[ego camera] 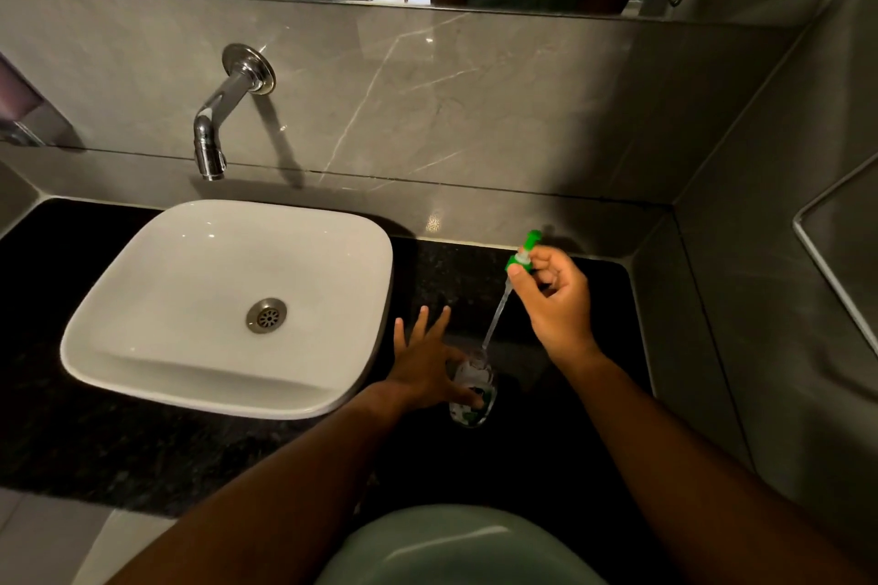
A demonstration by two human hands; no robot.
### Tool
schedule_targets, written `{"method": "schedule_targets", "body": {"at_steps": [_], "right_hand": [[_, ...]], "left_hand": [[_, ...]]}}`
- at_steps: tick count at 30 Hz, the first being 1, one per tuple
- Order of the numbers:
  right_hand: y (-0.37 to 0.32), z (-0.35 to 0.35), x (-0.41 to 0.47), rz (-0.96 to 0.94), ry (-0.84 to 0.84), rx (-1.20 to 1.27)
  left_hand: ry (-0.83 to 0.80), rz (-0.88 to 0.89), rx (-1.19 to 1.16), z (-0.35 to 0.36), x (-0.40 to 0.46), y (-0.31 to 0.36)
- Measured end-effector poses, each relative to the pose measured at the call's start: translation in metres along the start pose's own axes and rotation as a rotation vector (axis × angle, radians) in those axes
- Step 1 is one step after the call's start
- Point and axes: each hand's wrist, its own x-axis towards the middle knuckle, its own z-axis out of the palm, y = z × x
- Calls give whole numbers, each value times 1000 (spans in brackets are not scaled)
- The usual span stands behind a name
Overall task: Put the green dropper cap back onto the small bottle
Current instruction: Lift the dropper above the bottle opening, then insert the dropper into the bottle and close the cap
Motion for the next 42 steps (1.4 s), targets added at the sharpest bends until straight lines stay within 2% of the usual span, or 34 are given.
{"method": "schedule_targets", "body": {"at_steps": [6, 10, 12, 16, 21, 24, 28, 34, 39, 42], "right_hand": [[30, 6, -34, 78, -102, -116], [57, 2, -65, 159, -260, -273], [65, 0, -77, 195, -285, -328], [70, -5, -86, 269, -259, -300], [66, -8, -83, 341, -365, -108], [63, -2, -79, 388, -319, -94], [62, 9, -78, 329, -219, -222], [66, 10, -83, 357, -348, -76], [62, 7, -74, 276, -171, -303], [65, 6, -73, 307, -221, -213]], "left_hand": [[15, -7, 4, -1, -1, 3], [27, -20, -20, -2, -4, 5], [24, -17, -29, -1, -8, 8], [24, -39, -63, 3, -14, 11], [-8, -85, -82, 3, -13, 10], [6, -64, -73, 7, -12, 10], [-2, -100, -72, 14, -12, 15], [31, -108, -97, 9, -11, 17], [-10, -96, -52, 7, -11, 24], [-8, -111, -61, 6, -10, 23]]}}
